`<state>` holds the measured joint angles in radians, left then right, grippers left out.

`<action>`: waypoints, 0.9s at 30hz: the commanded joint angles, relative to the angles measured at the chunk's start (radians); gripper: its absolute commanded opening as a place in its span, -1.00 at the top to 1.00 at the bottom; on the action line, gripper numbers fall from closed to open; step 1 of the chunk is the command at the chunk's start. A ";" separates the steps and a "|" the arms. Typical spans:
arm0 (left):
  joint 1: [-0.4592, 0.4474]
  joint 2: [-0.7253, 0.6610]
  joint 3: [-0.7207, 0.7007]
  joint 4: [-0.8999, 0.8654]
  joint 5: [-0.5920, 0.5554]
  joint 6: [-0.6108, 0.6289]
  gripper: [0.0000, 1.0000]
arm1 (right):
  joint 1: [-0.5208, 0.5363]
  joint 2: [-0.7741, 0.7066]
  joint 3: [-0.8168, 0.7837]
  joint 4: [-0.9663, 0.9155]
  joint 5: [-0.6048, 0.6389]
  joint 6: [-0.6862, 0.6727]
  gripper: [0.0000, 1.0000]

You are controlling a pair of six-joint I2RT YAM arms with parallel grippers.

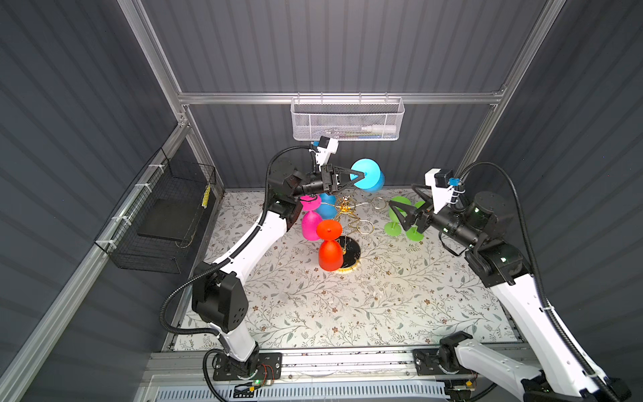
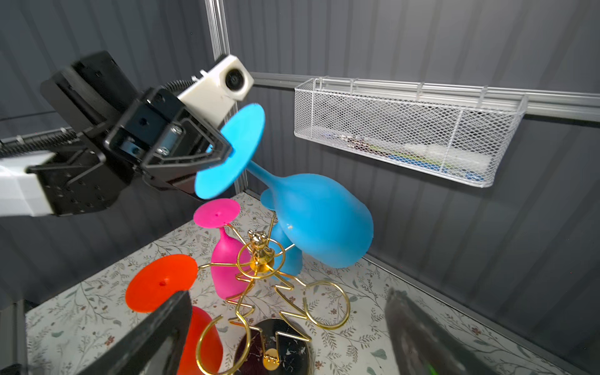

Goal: Take the wine glass off the wine glass rack
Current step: Pick up the wine glass from the wine glass rack.

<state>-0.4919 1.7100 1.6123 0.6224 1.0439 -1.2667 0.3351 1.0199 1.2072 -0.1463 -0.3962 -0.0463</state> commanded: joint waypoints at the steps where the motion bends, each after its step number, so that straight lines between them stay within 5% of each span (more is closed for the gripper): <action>1: -0.005 -0.012 0.047 0.057 0.052 -0.049 1.00 | 0.001 0.013 -0.027 0.137 -0.034 -0.100 -0.94; 27: -0.008 -0.003 0.084 0.058 0.144 -0.140 1.00 | 0.024 0.251 0.090 0.203 -0.064 -0.214 -0.98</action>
<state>-0.4957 1.7100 1.6638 0.6353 1.1580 -1.3804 0.3454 1.2583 1.2644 0.0280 -0.4488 -0.2459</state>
